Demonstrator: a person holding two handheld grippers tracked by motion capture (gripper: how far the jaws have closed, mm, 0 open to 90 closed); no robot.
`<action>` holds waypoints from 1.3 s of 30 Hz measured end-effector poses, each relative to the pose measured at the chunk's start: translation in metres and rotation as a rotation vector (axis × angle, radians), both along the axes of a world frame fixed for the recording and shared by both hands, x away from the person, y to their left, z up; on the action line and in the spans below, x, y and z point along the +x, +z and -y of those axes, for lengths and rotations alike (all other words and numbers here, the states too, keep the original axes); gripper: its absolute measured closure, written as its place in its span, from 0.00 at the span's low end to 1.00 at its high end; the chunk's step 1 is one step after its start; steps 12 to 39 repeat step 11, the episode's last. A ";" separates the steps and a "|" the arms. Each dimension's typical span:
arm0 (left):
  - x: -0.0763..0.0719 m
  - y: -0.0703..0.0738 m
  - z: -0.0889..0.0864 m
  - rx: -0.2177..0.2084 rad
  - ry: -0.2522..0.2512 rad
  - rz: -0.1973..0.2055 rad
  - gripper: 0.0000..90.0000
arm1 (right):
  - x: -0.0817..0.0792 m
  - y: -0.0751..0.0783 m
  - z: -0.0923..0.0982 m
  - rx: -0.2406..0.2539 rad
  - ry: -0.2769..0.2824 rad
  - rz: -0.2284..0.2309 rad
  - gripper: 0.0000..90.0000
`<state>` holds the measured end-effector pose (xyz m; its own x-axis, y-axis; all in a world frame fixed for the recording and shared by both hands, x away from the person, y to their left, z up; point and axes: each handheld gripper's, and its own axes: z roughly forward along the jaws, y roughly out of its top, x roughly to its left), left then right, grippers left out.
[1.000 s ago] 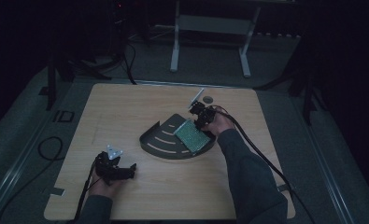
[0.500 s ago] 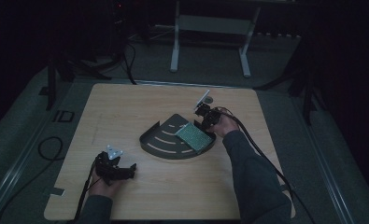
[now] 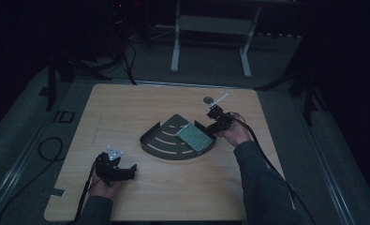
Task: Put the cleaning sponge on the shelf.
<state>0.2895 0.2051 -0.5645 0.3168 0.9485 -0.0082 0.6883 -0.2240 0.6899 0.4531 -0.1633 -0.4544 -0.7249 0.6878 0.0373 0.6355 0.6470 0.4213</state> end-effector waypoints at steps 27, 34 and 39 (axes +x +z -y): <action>0.000 0.000 0.000 0.000 0.000 0.000 0.02 | -0.033 -0.007 0.050 0.068 -0.111 0.071 0.67; 0.000 0.000 0.000 0.000 0.000 0.000 0.02 | -0.033 -0.007 0.050 0.068 -0.111 0.071 0.67; 0.000 0.000 0.000 0.000 0.000 0.000 0.02 | -0.033 -0.007 0.050 0.068 -0.111 0.071 0.67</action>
